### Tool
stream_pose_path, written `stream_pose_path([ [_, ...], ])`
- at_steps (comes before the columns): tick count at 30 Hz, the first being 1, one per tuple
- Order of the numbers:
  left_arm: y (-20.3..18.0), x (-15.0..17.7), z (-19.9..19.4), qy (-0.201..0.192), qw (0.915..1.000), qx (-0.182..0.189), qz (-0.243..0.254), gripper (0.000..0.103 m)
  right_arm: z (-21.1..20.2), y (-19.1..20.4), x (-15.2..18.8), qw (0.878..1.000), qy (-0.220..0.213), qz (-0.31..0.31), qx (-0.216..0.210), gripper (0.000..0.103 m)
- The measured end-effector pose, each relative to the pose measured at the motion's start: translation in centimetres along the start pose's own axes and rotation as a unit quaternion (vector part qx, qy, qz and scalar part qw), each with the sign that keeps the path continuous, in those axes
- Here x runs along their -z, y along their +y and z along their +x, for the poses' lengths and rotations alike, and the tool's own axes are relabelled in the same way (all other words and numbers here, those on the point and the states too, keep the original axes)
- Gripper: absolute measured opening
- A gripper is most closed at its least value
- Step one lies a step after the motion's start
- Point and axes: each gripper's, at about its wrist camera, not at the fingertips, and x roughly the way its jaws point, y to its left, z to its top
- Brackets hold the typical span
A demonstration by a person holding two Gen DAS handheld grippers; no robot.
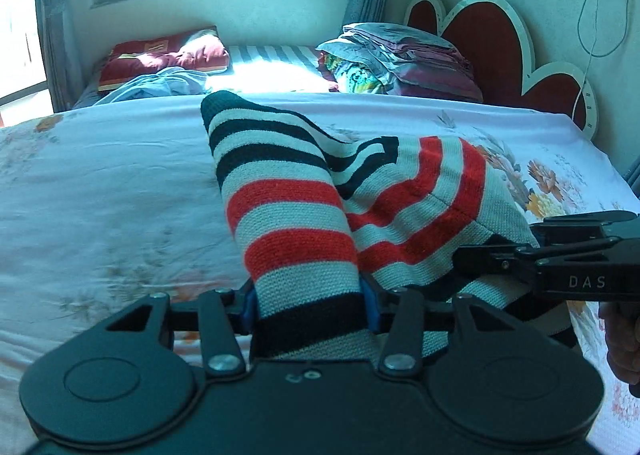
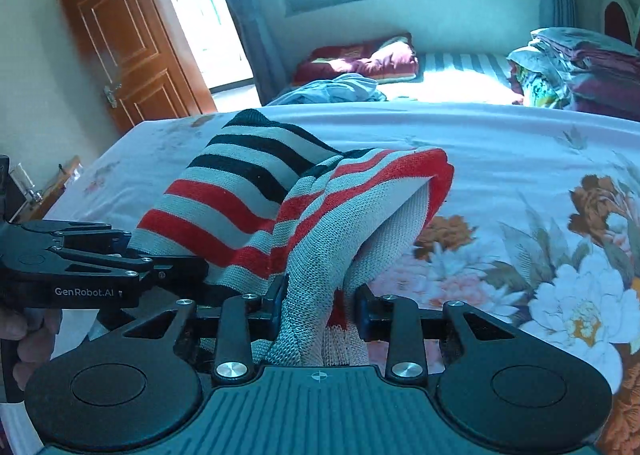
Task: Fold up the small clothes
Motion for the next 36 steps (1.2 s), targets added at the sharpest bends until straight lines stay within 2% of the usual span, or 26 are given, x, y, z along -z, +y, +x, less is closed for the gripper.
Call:
stream_pose_path([
  [8,10.8,2.8,-2.9,0.014,0.9991,-0.027,-0.030,0.046,7.5,9.2,0.3,0.999,0.020,-0.002,-0.036,0.034],
  [11,14.4,4.0,-2.3,0.030,0.9984,-0.020,-0.043,0.047,10.5,11.3,0.9,0.999,0.034,0.005,-0.038,0.034],
  [13,16.1,4.8,-1.3,0.044,0.9979,-0.004,-0.047,0.048,12.0,11.9,1.9,0.998,0.048,0.016,-0.024,0.034],
  [15,17.9,5.8,-0.4,0.045,0.9962,0.028,-0.069,0.058,13.2,11.8,3.1,0.998,0.058,0.027,0.009,0.034],
  [16,18.6,6.0,-0.1,0.042,0.9950,0.042,-0.080,0.061,13.2,11.4,3.7,0.997,0.052,0.051,0.011,0.035],
  [17,19.0,6.2,0.1,0.040,0.9950,0.046,-0.079,0.069,13.0,10.9,4.1,0.996,0.047,0.071,0.012,0.035],
  [18,19.2,6.3,0.1,0.037,0.9957,0.045,-0.072,0.076,12.9,11.0,4.1,0.996,0.043,0.073,0.016,0.035],
  [20,19.4,6.2,0.1,0.037,0.9966,0.044,-0.058,0.081,12.8,11.4,4.0,0.996,0.042,0.068,0.029,0.036],
  [21,19.6,6.1,0.0,0.038,0.9971,0.042,-0.050,0.087,12.8,11.5,3.8,0.996,0.044,0.069,0.031,0.038],
  [23,19.8,5.6,-1.2,0.028,0.9989,0.021,-0.032,0.093,12.1,11.4,3.3,0.995,0.046,0.078,0.039,0.047],
  [25,20.2,5.3,-3.3,-0.006,0.9998,-0.007,-0.019,0.089,10.1,12.0,2.6,0.996,0.012,0.054,0.072,0.049],
  [26,20.5,5.0,-4.2,-0.026,0.9994,-0.018,-0.012,0.080,9.2,12.4,2.2,0.995,-0.009,0.034,0.089,0.049],
  [27,20.6,4.4,-4.6,-0.037,0.9992,-0.010,-0.007,0.063,8.6,13.0,1.7,0.995,-0.023,0.016,0.097,0.049],
  [29,20.3,3.1,-3.9,-0.034,0.9994,0.005,0.005,0.050,9.1,13.7,0.4,0.995,-0.030,-0.011,0.096,0.049],
  [30,20.0,2.5,-3.1,-0.026,0.9996,0.002,0.012,0.050,9.8,14.0,-0.2,0.995,-0.027,-0.024,0.095,0.049],
  [32,19.3,1.8,-1.2,-0.006,0.9996,0.006,0.026,0.048,11.8,14.8,-1.0,0.992,-0.013,-0.064,0.106,0.037],
  [33,18.9,1.8,-0.3,0.002,0.9994,0.007,0.033,0.044,12.9,15.0,-1.2,0.991,0.002,-0.079,0.111,0.034],
  [36,17.6,2.5,1.6,0.017,0.9976,0.008,0.066,0.046,15.3,14.8,-0.4,0.983,0.039,-0.111,0.141,0.031],
])
